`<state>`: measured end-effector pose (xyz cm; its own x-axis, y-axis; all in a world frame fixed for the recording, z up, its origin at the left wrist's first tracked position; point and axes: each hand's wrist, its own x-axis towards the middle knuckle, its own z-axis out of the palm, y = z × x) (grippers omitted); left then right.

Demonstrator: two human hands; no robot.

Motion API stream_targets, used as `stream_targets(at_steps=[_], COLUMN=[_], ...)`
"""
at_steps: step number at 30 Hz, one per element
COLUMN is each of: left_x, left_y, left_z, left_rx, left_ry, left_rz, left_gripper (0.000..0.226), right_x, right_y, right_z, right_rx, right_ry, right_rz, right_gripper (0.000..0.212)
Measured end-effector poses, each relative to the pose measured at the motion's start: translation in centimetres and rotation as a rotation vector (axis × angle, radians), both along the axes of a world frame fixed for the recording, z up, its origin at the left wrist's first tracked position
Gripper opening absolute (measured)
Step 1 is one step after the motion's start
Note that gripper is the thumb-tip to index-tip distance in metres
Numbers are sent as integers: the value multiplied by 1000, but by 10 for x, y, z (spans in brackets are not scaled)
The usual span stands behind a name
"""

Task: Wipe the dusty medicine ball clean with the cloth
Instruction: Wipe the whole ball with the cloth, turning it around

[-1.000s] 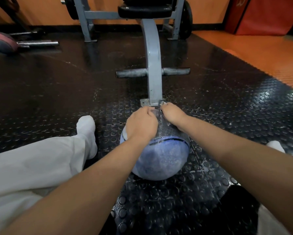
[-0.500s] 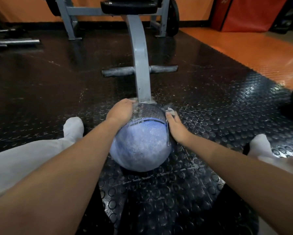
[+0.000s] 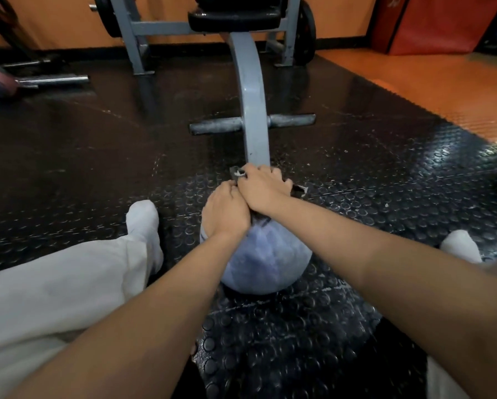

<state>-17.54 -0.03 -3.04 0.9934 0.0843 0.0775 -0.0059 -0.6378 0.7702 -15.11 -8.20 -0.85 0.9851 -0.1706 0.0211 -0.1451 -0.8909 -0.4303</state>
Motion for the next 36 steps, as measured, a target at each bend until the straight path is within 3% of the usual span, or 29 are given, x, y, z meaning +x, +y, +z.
stream_targets(at_steps=[4,8,11,15,19,24,27,30,36], left_x=[7,12,10,5,-2,-2,3,3,2], left_y=[14,11,5,-2,1,16,21,20,6], left_z=[1,0,3,3,1,0,-3,-6,-5], left_rx=[-10,-7,26,57,56,-19,-74,-58,-15], left_ry=[32,34,7,-37,-54,-12,15,-8,-78], left_rz=[-57,-76,-97,-103,-54,-61,-96,-99,-122], left_gripper=[37,40,40,39,37,37,39,41,41], right_x=[3,17,19,15,13,-12,-23,-14,14], right_y=[-16,-47,-68,-92,-72,-15,9,-6,-55], right_z=[0,-20,-33,-54,-37,-4,2,7,-13], right_rx=[149,346,616,882,813,138,-61,56,370], right_ry=[-49,5,78,190,204,62,-28,-1,200], right_rz=[68,-89,-149,-334,-404,-211,-18,-10,-245], right_gripper=[36,38,33,44,38,42,34,36,59])
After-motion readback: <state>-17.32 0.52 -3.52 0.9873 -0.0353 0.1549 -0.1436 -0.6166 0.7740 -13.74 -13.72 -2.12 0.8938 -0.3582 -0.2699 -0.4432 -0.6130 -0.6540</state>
